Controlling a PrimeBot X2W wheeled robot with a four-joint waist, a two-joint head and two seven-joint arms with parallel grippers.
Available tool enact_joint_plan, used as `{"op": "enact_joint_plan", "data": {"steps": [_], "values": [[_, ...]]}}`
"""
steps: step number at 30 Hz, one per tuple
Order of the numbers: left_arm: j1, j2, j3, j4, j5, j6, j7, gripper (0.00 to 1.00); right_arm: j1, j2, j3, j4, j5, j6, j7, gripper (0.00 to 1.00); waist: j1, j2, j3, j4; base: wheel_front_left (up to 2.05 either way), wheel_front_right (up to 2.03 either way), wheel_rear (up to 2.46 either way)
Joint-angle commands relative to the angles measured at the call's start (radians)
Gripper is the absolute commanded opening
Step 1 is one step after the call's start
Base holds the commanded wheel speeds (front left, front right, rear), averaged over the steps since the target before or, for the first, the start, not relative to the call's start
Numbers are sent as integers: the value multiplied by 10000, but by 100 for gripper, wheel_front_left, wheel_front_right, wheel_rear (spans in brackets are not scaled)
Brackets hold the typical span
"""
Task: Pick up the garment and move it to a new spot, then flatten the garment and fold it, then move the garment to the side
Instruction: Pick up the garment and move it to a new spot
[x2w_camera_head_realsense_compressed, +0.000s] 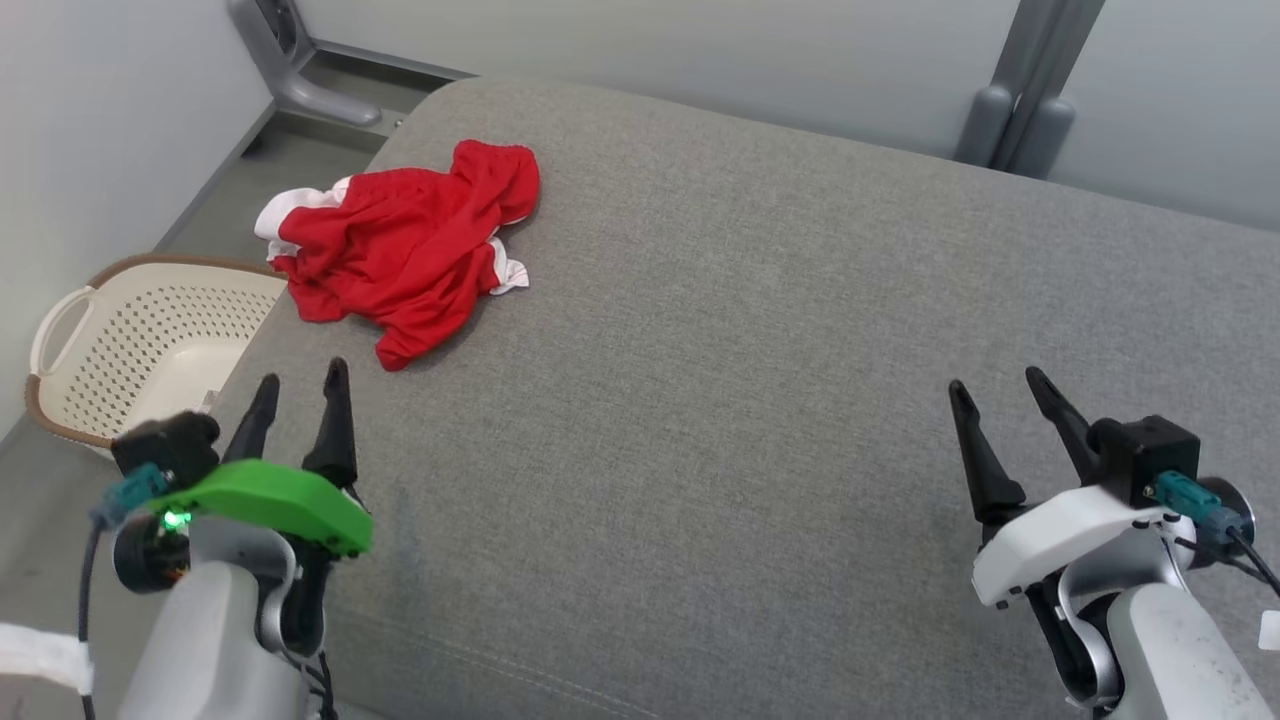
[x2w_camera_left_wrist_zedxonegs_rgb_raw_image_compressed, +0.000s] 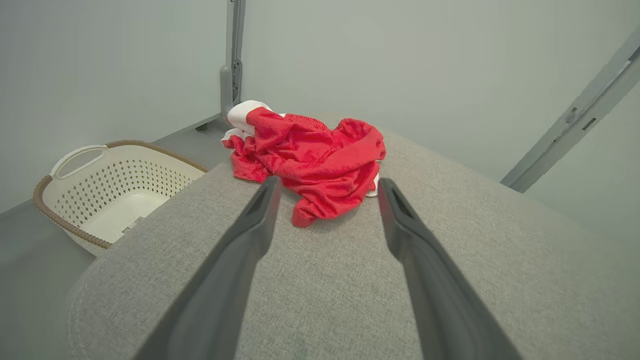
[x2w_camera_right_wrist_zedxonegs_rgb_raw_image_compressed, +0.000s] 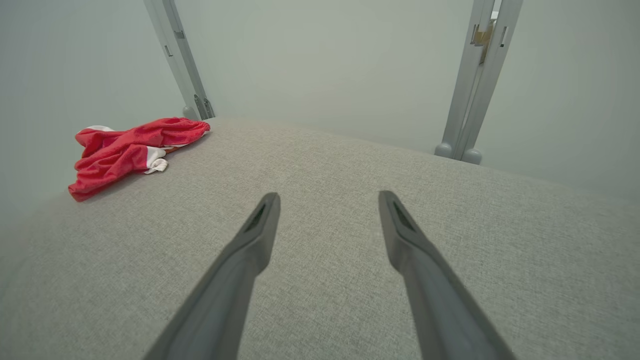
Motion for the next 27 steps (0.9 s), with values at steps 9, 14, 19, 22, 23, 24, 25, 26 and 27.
{"op": "enact_joint_plan", "data": {"steps": [9, 14, 19, 22, 23, 24, 25, 26, 27], "values": [[-3388, 735, 581, 2786, -1261, 191, 1546, 100, -888, -600, 292, -1048, -46, -18, 664, 100, 0, 0, 2344, -1628, 0, 0, 0], [-4583, 1199, 970, 3715, -1580, 408, 1904, 100, -1019, -712, 226, -1556, -83, -18, 850, 100, 0, 0, 3181, -2309, 0, 0, 0], [-5400, 1702, 1173, 4451, -1716, 788, 2337, 100, -983, -814, 74, -2202, -225, -18, 1049, 100, 0, 0, 3833, -2860, 0, 0, 0], [-5606, 1948, 1077, 4806, -1552, 982, 2522, 100, -818, -891, 14, -2500, -274, -18, 1141, 100, 0, 0, 4015, -3046, 0, 0, 0], [-5624, 1988, 1102, 5005, -1584, 1117, 2675, 100, -775, -891, 31, -2596, -249, -18, 1168, 100, 0, 0, 4063, -3135, 0, 0, 0], [-5645, 2001, 1106, 5127, -1601, 1218, 2800, 100, -739, -895, 29, -2662, -231, -18, 1177, 100, 0, 0, 4080, -3188, 0, 0, 0], [-5659, 2057, 1089, 5276, -1579, 1342, 2947, 100, -710, -896, 49, -2732, -224, -18, 1212, 100, 0, 0, 4089, -3252, 0, 0, 0], [-5665, 2074, 1079, 5386, -1587, 1417, 3077, 100, -694, -881, 30, -2791, -225, -18, 1226, 100, 0, 0, 4091, -3292, 0, 0, 0], [-5679, 2103, 1082, 5497, -1612, 1492, 3170, 100, -672, -867, 16, -2848, -215, -18, 1228, 100, 0, 0, 4087, -3327, 0, 0, 0]]}}
